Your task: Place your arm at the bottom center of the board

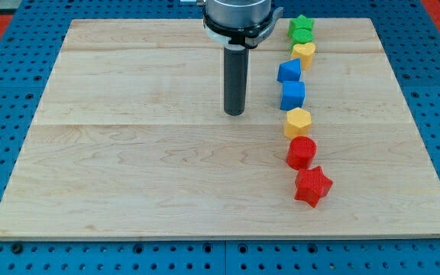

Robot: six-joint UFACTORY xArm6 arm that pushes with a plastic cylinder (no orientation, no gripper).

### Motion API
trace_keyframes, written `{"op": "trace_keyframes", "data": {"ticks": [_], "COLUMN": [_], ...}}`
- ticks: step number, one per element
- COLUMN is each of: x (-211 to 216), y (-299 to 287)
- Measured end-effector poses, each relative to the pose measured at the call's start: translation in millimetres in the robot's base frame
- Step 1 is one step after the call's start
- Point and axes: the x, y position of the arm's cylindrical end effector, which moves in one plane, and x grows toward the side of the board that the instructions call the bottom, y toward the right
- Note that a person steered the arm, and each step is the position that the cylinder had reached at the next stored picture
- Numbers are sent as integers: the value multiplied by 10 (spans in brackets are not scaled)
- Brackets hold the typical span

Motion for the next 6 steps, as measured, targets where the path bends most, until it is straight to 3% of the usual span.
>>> {"op": "trace_keyframes", "data": {"ticks": [1, 2, 3, 4, 5, 6], "x": [0, 295, 1459, 2028, 2041, 2036], "y": [0, -131, -133, -101, 14, 588]}}
